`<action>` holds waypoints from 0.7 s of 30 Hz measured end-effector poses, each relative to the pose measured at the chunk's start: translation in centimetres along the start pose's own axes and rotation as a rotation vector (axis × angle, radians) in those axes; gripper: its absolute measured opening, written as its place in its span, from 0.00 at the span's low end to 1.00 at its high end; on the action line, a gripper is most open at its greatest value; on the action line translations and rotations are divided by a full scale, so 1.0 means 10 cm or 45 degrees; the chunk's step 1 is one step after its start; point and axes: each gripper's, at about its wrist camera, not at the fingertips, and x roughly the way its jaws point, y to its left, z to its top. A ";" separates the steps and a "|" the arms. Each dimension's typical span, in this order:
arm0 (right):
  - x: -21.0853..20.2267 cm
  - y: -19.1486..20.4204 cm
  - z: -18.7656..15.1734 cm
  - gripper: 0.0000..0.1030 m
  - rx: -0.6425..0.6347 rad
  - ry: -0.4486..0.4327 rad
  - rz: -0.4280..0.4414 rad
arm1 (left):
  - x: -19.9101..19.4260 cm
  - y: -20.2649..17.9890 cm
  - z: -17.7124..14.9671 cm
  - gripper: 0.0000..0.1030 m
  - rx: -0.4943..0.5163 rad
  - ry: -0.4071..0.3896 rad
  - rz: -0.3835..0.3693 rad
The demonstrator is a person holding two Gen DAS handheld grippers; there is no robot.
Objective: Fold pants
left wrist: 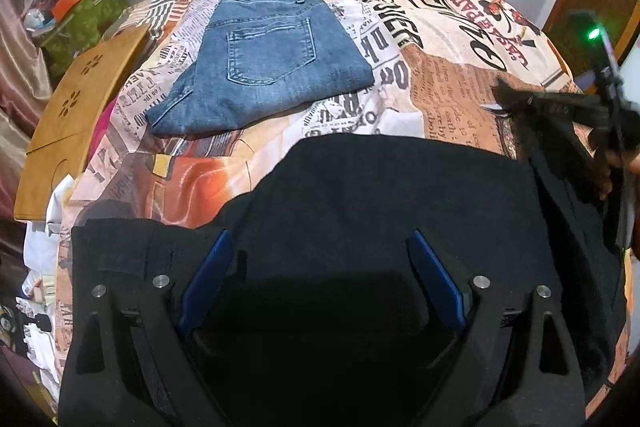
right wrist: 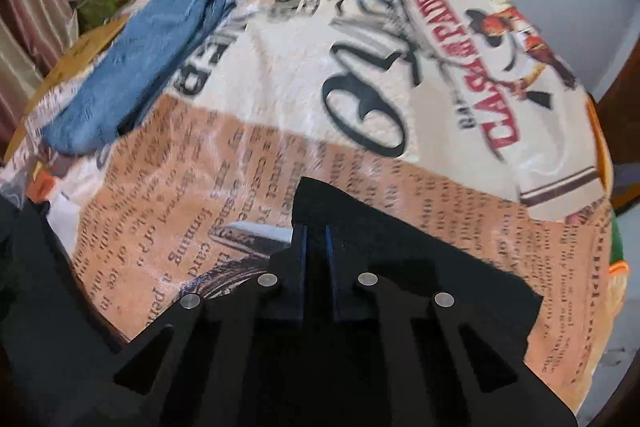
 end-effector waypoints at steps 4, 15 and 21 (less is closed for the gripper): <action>-0.50 -0.20 0.06 0.07 0.064 -0.122 0.005 | -0.05 -0.07 -0.05 0.87 0.007 0.037 -0.033; -2.15 -0.71 -0.20 0.07 0.159 -0.454 -0.010 | -0.38 -0.76 -0.26 0.87 0.191 0.038 -0.056; -2.38 -0.77 -0.66 0.07 0.113 -0.472 -0.059 | -0.45 -1.13 -0.45 0.87 0.262 0.081 -0.122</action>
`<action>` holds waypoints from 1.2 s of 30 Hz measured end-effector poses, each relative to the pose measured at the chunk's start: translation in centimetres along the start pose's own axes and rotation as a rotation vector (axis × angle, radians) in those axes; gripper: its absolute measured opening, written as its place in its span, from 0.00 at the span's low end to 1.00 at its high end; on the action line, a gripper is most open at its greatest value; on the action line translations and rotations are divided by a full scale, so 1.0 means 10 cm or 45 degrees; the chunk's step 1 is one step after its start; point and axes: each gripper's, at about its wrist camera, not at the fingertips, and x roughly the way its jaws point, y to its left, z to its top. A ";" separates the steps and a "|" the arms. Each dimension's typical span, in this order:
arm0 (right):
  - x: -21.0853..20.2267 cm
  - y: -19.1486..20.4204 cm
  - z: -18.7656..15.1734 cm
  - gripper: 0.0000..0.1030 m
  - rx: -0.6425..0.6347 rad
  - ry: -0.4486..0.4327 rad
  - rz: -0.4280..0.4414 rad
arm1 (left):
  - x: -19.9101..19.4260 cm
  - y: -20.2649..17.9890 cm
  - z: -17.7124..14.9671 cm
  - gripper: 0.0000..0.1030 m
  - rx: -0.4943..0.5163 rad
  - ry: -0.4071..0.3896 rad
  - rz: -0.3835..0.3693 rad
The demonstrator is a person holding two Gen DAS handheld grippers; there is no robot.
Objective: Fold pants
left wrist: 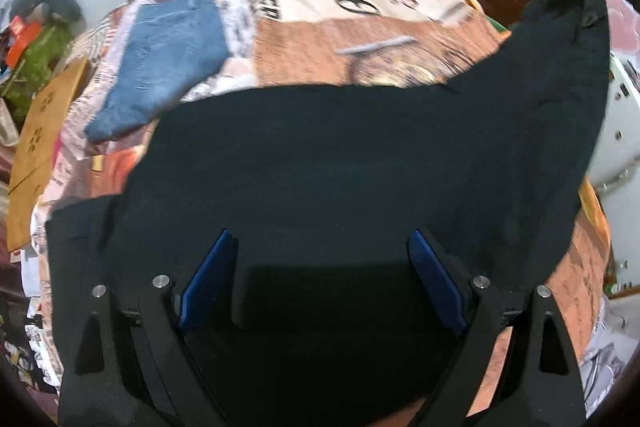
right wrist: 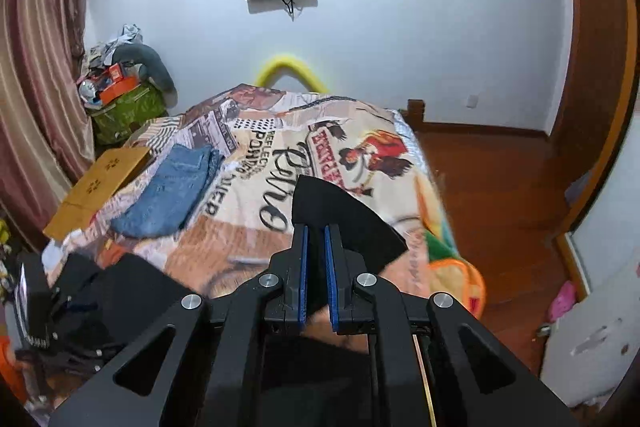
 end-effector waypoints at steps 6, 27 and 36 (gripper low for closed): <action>-0.01 -0.40 -0.73 0.07 0.131 0.167 -0.044 | -0.02 -0.29 -0.11 0.88 0.101 -0.024 0.073; -0.01 -0.47 -1.35 0.08 0.252 0.294 -0.104 | -0.33 -0.05 -0.09 0.90 0.013 -0.148 0.116; 0.11 0.48 -0.71 0.42 0.003 0.145 0.054 | -0.89 0.88 -0.05 0.90 -0.162 -0.334 0.209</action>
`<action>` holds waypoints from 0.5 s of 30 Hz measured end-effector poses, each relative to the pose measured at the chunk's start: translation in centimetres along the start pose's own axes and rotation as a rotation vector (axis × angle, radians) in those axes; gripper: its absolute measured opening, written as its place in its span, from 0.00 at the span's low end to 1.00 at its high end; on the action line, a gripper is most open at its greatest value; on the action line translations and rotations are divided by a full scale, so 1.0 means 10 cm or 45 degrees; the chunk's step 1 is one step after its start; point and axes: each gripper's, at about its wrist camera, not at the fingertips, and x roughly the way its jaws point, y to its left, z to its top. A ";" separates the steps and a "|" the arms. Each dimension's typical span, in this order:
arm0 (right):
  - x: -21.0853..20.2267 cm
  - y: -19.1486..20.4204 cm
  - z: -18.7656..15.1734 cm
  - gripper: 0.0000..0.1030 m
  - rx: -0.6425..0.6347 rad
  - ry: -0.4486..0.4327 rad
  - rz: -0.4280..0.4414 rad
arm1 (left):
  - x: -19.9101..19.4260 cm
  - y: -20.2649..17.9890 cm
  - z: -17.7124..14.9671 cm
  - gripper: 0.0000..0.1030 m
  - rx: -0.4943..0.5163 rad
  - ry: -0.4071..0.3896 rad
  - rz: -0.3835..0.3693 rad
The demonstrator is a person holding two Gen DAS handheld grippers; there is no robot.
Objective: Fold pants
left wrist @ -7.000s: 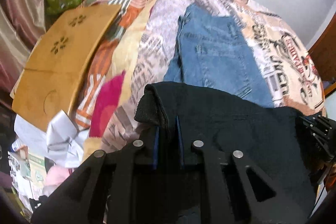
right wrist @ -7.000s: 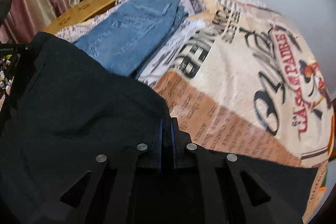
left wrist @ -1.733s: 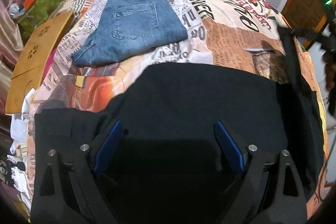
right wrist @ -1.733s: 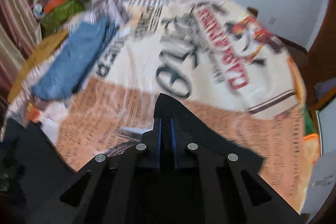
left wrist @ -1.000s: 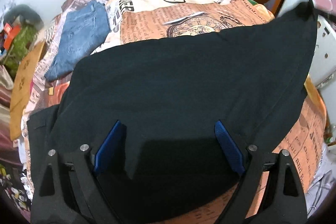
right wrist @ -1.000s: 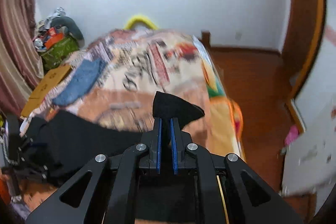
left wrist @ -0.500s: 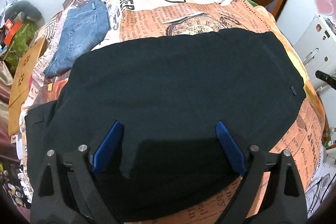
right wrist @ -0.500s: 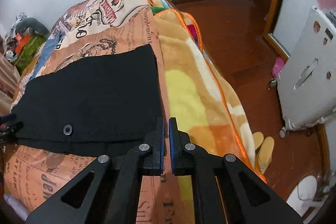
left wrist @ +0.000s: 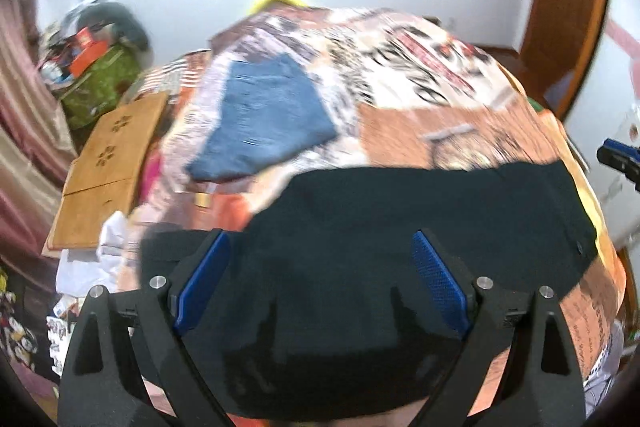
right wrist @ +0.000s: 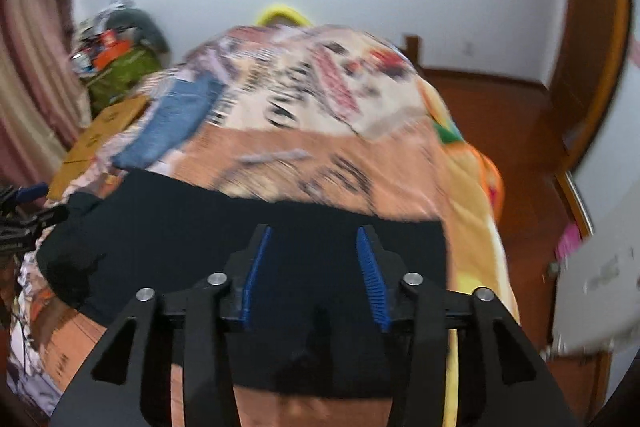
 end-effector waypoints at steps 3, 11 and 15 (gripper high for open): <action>0.10 0.35 0.19 0.46 -0.082 -0.019 0.064 | 0.00 0.41 0.03 0.90 -0.058 -0.010 0.055; 0.59 1.08 0.52 0.46 -0.222 0.037 0.206 | 0.25 1.37 -0.13 0.90 -0.170 0.061 0.179; 0.90 1.40 0.58 0.46 -0.277 0.096 0.251 | 0.45 1.77 -0.31 0.88 -0.251 0.133 0.143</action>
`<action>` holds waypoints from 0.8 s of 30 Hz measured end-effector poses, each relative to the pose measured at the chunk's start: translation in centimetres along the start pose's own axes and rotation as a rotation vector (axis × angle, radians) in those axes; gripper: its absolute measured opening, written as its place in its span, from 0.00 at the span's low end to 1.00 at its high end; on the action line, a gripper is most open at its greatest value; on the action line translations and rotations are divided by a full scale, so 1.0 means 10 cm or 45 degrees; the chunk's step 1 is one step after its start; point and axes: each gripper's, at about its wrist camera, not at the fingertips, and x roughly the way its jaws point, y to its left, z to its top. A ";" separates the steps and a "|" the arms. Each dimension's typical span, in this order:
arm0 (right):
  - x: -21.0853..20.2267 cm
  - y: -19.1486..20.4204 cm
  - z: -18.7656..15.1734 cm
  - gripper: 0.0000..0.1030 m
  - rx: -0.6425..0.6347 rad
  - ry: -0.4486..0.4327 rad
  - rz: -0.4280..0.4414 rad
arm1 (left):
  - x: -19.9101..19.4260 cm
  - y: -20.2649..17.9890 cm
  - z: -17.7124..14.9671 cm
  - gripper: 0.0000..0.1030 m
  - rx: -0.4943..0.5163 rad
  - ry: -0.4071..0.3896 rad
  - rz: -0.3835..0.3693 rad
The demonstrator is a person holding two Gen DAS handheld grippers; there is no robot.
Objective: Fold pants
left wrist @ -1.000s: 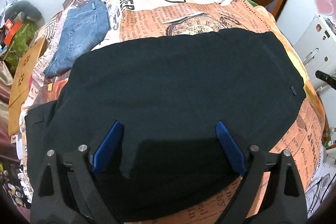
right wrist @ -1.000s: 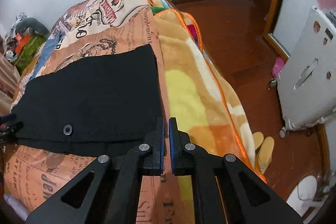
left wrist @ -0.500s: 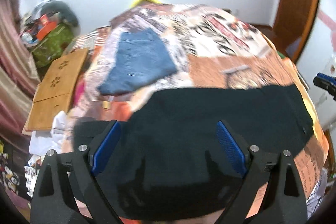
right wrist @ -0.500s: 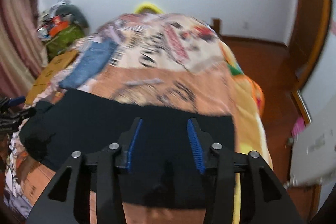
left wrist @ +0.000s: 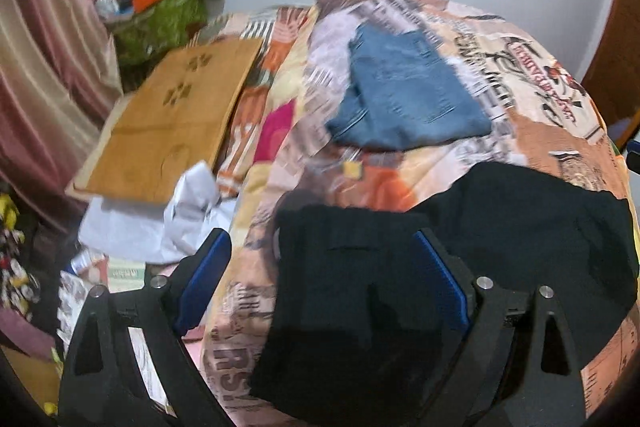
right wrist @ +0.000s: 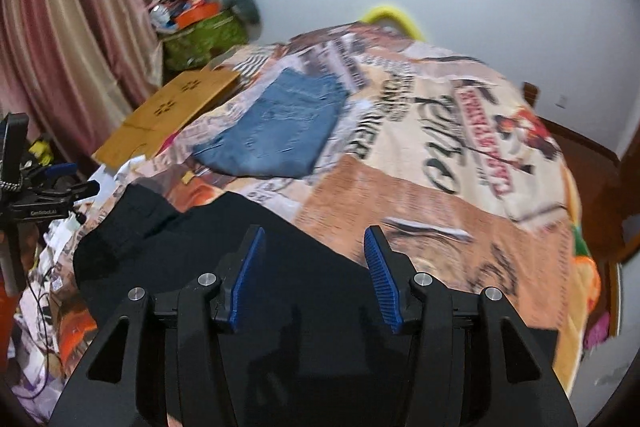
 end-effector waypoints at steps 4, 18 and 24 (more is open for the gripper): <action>0.34 0.20 0.11 0.46 -0.052 0.060 0.042 | 0.23 0.19 -0.11 0.78 -0.022 0.078 -0.026; 1.49 0.59 0.25 0.46 -0.107 0.344 0.204 | 0.93 0.21 -0.19 0.62 -0.075 0.270 -0.314; 1.68 0.64 0.30 0.46 -0.099 0.368 0.295 | 0.95 0.10 -0.22 0.51 -0.008 0.240 -0.276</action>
